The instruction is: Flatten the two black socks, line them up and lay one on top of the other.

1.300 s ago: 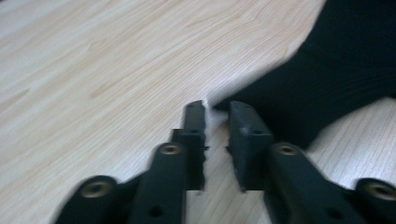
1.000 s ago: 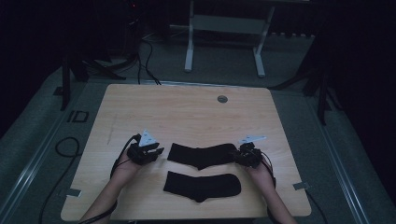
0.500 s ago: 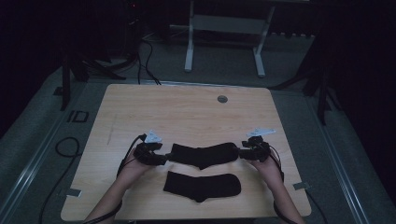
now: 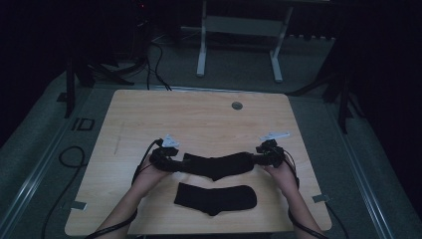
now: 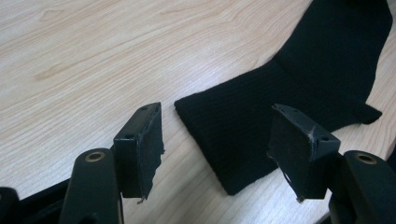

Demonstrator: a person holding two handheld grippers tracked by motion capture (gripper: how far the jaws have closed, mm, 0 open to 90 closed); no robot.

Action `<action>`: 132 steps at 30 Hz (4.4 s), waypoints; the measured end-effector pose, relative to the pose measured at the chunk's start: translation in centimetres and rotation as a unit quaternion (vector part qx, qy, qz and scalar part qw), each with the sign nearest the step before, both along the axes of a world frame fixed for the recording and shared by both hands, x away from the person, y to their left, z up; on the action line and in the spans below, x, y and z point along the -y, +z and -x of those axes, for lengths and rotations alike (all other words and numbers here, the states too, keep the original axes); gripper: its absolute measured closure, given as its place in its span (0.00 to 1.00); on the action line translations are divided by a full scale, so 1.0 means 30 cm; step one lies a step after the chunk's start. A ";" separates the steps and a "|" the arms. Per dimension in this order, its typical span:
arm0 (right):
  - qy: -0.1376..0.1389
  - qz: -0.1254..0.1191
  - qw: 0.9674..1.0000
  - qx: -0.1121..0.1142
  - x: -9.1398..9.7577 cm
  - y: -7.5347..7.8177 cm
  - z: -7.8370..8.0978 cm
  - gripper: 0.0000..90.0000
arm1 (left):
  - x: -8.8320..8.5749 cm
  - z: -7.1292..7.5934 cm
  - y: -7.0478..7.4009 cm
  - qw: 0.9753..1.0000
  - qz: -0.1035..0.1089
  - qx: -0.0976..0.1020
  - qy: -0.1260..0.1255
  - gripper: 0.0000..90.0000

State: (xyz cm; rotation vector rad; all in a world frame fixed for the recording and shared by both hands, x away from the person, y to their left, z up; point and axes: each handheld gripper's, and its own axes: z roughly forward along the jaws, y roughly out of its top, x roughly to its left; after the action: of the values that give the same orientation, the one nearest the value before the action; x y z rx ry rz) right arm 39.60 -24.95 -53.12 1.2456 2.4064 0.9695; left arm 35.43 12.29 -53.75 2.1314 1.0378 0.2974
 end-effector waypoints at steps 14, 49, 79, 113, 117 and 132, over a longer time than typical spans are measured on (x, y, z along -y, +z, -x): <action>0.011 0.035 0.999 -0.016 -0.044 -0.047 -0.013 0.63 | 0.047 -0.035 -0.052 0.999 -0.037 -0.014 0.003 0.53; 0.066 -0.015 0.995 0.072 -0.030 0.198 0.225 0.95 | 0.004 0.178 0.213 0.998 -0.008 0.053 -0.039 0.93; 0.078 0.014 0.996 -0.034 0.008 -0.047 0.397 0.94 | 0.023 0.334 -0.041 0.997 -0.027 -0.048 -0.055 0.86; 0.087 0.016 0.996 -0.028 -0.027 -0.051 0.402 0.97 | 0.017 0.331 -0.049 0.998 -0.048 0.012 -0.038 0.99; 0.085 0.029 0.996 -0.017 -0.037 -0.054 0.372 0.99 | 0.007 0.307 -0.054 0.998 -0.044 0.019 -0.031 0.99; 0.064 0.018 0.998 -0.010 -0.055 -0.059 0.183 0.97 | -0.013 0.133 -0.070 0.999 -0.015 0.031 -0.006 0.99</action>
State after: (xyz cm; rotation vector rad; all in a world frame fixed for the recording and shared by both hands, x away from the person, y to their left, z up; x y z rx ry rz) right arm 34.11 -23.28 -54.88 1.1062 2.5332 0.9491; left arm 31.44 12.69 -55.84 2.1397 0.9902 0.3739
